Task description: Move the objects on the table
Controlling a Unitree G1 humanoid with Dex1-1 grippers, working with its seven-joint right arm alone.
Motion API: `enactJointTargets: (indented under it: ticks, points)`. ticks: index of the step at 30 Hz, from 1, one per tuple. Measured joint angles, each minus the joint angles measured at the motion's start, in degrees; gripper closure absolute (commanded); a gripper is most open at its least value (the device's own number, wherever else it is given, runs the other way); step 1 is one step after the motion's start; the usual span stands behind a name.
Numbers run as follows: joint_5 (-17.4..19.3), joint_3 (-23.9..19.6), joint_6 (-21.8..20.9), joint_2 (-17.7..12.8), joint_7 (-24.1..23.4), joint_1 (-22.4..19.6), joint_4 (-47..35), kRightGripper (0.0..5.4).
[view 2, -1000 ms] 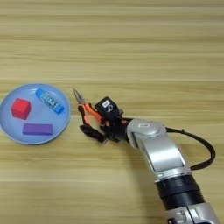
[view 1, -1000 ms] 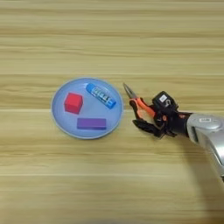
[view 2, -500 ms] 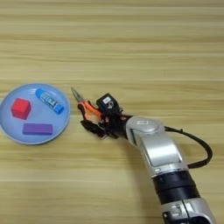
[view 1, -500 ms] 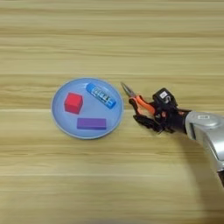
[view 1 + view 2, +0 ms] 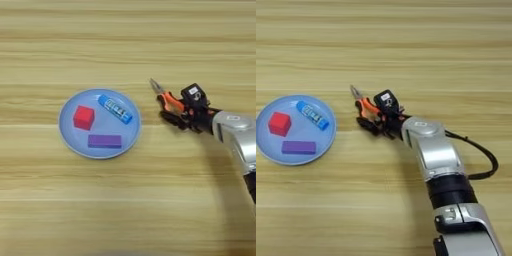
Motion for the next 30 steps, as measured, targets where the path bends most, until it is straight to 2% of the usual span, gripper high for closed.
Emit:
enactJointTargets:
  ticks: [5, 19, 20, 30]
  points:
    - [-0.9, -1.8, -2.9, -0.2, -1.7, -3.2, 7.0, 1.93]
    - [-1.4, -2.7, -8.4, -0.6, -1.7, -6.2, 17.5, 1.93]
    - [-1.4, -2.7, -8.7, -0.6, -1.7, -6.3, 17.9, 1.64]
    - [-1.5, -3.4, -9.0, -0.7, -1.8, -6.4, 18.5, 0.63]
